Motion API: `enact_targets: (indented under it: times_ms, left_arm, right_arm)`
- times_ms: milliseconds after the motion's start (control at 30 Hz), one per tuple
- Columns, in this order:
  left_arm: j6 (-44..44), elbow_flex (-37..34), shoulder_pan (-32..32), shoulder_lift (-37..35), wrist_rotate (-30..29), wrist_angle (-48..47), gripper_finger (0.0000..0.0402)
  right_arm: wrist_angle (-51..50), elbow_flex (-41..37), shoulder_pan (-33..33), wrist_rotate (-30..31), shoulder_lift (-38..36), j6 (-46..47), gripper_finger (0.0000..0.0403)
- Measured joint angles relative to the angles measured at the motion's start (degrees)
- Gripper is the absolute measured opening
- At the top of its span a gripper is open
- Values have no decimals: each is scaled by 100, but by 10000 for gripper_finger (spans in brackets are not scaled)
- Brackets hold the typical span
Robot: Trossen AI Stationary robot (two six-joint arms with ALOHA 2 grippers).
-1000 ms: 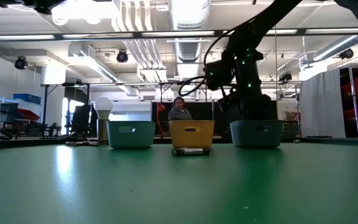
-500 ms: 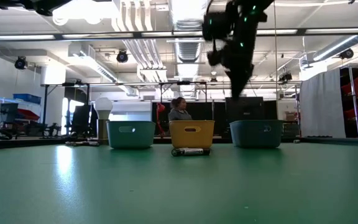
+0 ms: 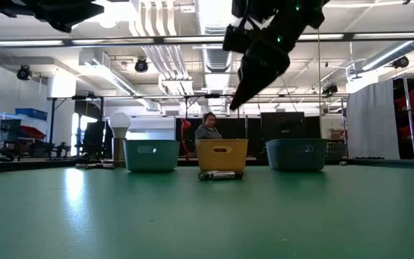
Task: Sort batteries
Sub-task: Put the silver battery into the green bin
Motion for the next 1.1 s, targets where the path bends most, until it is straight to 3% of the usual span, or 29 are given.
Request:
enact_targets:
  times_ms: [300, 633, 767, 900, 1100]
  left_arm:
    - [-1195, -88, 0, 1039, 3, 291, 252]
    - [-1545, -258, -11, 2934, 411, 2117, 252]
    - [-1973, -235, -8, 3829, 177, 2640, 252]
    - [-3033, 26, -71, 4836, -33, 2646, 252]
    - [-4295, 816, -336, 6481, -514, 2572, 252]
  right_arm:
    - [766, -486, 759, -87, 661, 551, 103]
    - [864, -559, 1239, -69, 721, 519, 129]
    - [864, -598, 1386, 458, 668, 552, 120]
    - [779, -701, 1448, 1229, 604, 625, 104]
    - [1014, -1004, 1440, 1424, 592, 821, 86]
